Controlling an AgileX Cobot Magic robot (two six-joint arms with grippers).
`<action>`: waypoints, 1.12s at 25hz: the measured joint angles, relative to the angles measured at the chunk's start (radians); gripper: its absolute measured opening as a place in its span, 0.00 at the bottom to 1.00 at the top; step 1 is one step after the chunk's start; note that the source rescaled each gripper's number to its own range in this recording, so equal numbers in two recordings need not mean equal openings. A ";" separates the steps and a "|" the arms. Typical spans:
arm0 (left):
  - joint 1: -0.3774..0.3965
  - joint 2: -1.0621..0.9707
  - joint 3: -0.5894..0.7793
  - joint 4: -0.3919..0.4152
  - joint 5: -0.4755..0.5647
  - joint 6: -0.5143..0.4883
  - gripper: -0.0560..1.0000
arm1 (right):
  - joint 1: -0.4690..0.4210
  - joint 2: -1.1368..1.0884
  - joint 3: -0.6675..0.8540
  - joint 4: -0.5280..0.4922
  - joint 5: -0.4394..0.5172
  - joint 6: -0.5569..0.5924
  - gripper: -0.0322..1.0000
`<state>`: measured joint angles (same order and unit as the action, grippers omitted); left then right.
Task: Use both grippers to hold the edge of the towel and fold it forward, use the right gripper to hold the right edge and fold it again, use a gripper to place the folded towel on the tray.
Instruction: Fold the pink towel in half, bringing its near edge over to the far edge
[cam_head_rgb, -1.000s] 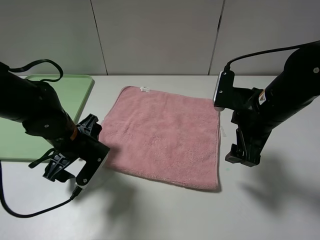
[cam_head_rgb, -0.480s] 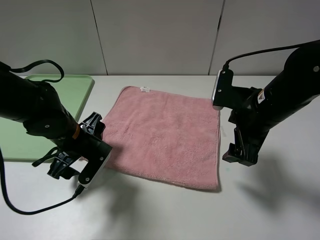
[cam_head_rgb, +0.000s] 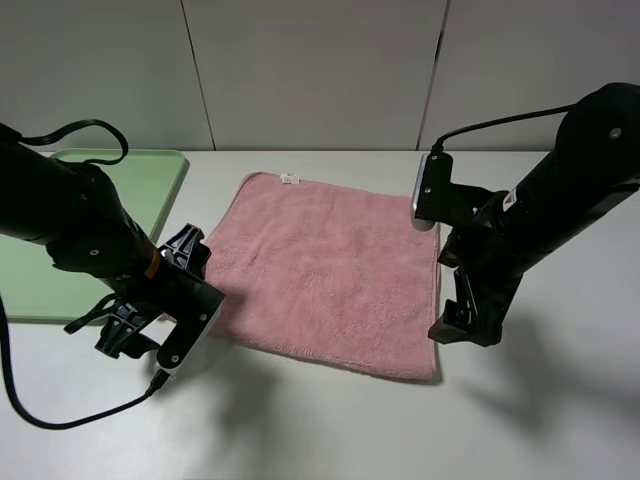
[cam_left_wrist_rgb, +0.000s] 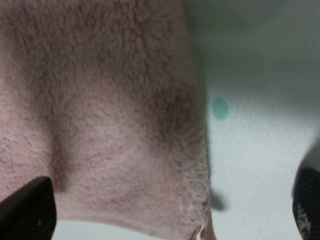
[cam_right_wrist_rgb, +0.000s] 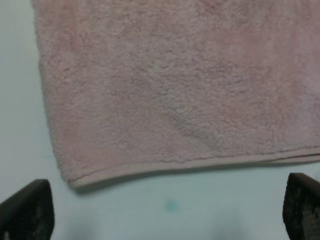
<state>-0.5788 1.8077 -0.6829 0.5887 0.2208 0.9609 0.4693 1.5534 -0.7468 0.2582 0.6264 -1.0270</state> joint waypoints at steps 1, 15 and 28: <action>0.000 0.000 0.000 0.000 0.000 0.000 0.94 | 0.000 0.005 0.005 0.005 -0.001 -0.002 1.00; 0.000 0.000 0.000 0.000 -0.030 0.000 0.93 | 0.220 0.048 0.139 0.022 -0.181 -0.049 1.00; 0.000 0.000 -0.001 0.000 -0.052 0.000 0.92 | 0.224 0.223 0.150 0.025 -0.274 0.010 1.00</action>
<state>-0.5788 1.8080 -0.6841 0.5887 0.1686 0.9609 0.6935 1.7762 -0.5967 0.2833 0.3523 -1.0171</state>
